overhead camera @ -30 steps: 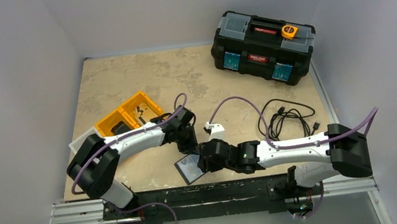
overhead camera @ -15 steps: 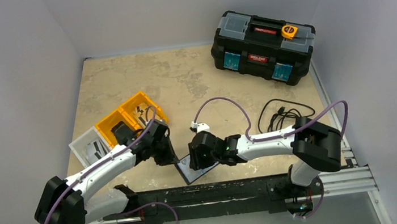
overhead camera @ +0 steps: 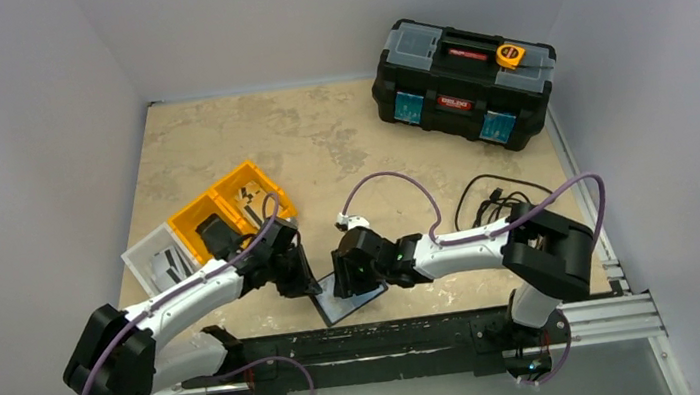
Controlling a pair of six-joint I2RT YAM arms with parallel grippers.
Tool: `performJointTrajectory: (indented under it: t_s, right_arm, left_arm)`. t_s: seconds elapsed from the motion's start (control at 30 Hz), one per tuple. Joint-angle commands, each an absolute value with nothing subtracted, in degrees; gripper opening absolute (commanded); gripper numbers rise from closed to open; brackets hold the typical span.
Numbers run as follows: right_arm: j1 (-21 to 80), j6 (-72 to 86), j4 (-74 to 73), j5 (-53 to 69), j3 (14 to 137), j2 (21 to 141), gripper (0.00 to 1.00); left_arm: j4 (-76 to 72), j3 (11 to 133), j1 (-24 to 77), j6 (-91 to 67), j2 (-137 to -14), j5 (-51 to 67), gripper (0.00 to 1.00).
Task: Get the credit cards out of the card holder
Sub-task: Remove the credit card from the card holder.
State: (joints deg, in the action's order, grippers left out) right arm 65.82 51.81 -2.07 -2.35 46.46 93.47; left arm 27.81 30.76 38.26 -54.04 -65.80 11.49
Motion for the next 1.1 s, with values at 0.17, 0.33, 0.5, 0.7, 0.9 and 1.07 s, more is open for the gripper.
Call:
performJointTrajectory:
  t_s: [0.17, 0.33, 0.5, 0.7, 0.9, 1.07]
  right_arm:
    - [65.8, 53.7, 0.1, -2.6, 44.9, 92.2, 0.42]
    - [66.1, 53.6, -4.6, -4.4, 46.8, 89.0, 0.43]
    - [67.2, 53.3, -6.0, -4.6, 49.2, 86.9, 0.43]
    - [67.4, 52.6, -4.2, -1.3, 50.6, 90.5, 0.42]
    - [66.9, 54.6, -1.5, 0.8, 48.5, 93.8, 0.42]
    - [66.6, 54.9, -4.6, -2.3, 48.0, 94.4, 0.42]
  left_arm:
    - [25.3, 29.9, 38.1, -54.4, -68.4, 11.3, 0.09]
    - [26.1, 30.0, 38.1, -53.6, -68.7, 10.5, 0.09]
    - [25.7, 30.2, 38.1, -53.6, -69.4, 10.3, 0.08]
    - [25.9, 30.7, 38.1, -53.3, -69.9, 10.2, 0.08]
    - [26.0, 30.7, 38.1, -53.1, -70.1, 10.3, 0.07]
    - [26.2, 30.8, 38.1, -53.0, -70.1, 10.4, 0.07]
